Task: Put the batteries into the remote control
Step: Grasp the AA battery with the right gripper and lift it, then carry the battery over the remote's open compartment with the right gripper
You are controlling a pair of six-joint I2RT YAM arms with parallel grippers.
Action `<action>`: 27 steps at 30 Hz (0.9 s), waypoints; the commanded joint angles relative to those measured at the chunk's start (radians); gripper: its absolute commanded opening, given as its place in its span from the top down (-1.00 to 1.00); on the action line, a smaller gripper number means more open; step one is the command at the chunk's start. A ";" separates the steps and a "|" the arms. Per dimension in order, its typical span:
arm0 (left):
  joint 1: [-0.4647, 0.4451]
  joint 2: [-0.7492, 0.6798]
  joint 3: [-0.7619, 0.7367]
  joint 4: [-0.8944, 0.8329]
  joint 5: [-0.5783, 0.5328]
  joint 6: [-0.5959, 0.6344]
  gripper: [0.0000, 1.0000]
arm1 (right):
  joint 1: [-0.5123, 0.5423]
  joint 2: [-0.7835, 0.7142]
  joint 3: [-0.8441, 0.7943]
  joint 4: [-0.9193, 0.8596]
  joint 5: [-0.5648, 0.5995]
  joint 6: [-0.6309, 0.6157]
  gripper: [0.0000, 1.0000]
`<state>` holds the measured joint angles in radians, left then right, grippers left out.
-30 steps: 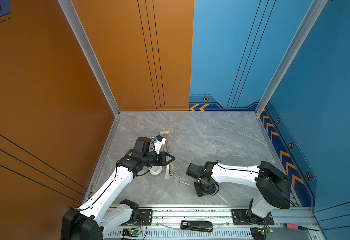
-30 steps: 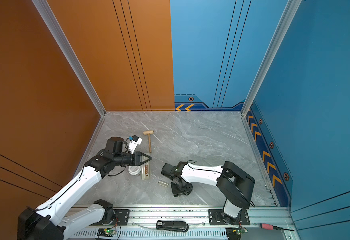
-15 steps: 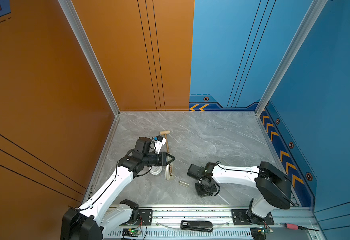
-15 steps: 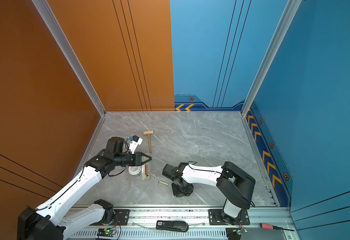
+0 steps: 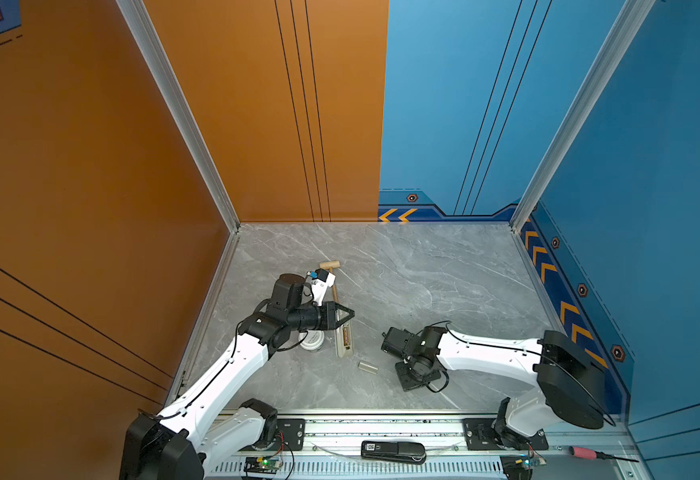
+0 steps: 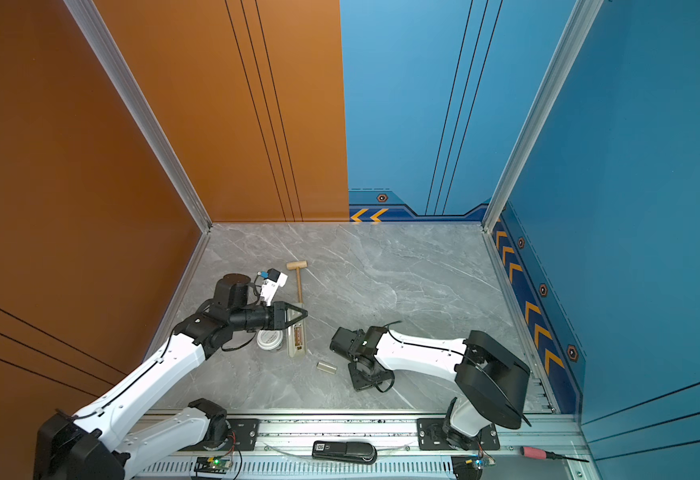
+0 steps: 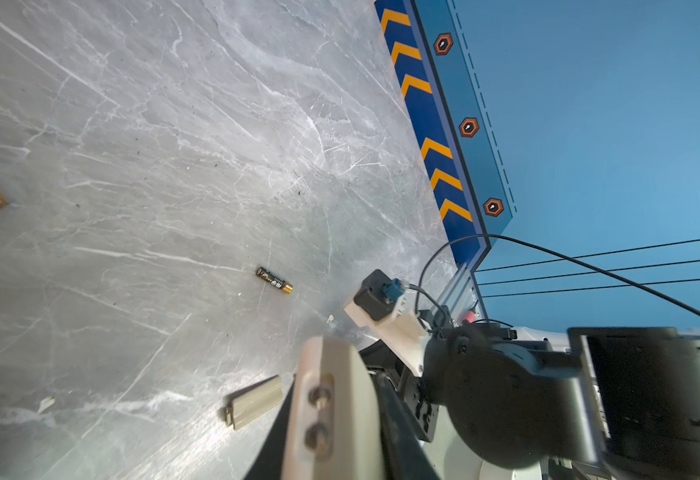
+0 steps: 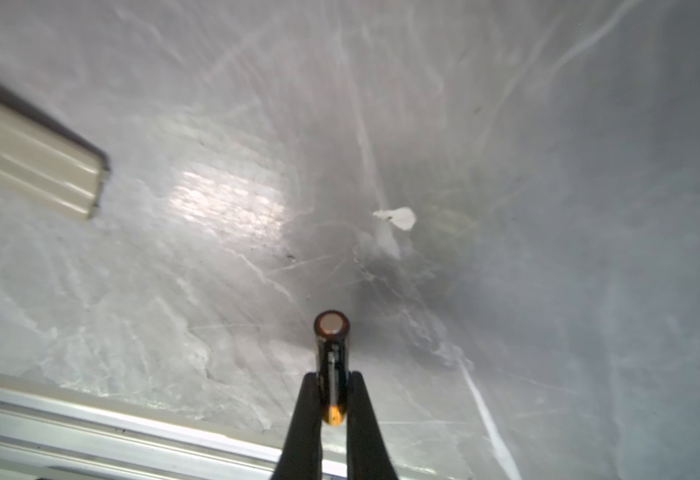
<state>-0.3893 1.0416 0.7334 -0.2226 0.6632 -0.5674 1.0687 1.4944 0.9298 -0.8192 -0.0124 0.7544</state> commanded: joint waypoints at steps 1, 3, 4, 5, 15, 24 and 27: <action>-0.003 0.006 -0.014 0.158 0.044 -0.066 1.00 | 0.008 -0.118 0.138 -0.085 0.134 -0.048 1.00; -0.005 0.009 -0.014 0.194 0.046 -0.071 1.00 | 0.008 -0.152 0.238 -0.114 0.148 -0.062 1.00; -0.006 0.011 -0.014 0.206 0.046 -0.074 1.00 | 0.005 -0.155 0.287 -0.130 0.149 -0.070 1.00; -0.004 0.016 -0.013 0.220 0.043 -0.085 1.00 | 0.002 -0.149 0.341 -0.155 0.139 -0.075 1.00; -0.019 0.064 -0.007 0.340 0.088 -0.119 1.00 | -0.012 0.032 0.695 -0.251 -0.023 -0.116 1.00; -0.014 0.102 0.007 0.379 0.102 -0.148 1.00 | -0.032 0.132 0.756 -0.284 -0.093 -0.160 1.00; -0.015 0.118 -0.002 0.406 0.117 -0.167 1.00 | -0.034 0.144 0.761 -0.284 -0.103 -0.169 1.00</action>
<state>-0.4004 1.1500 0.7223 0.1246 0.7425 -0.7094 1.0401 1.6318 1.6524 -1.0615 -0.0856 0.6163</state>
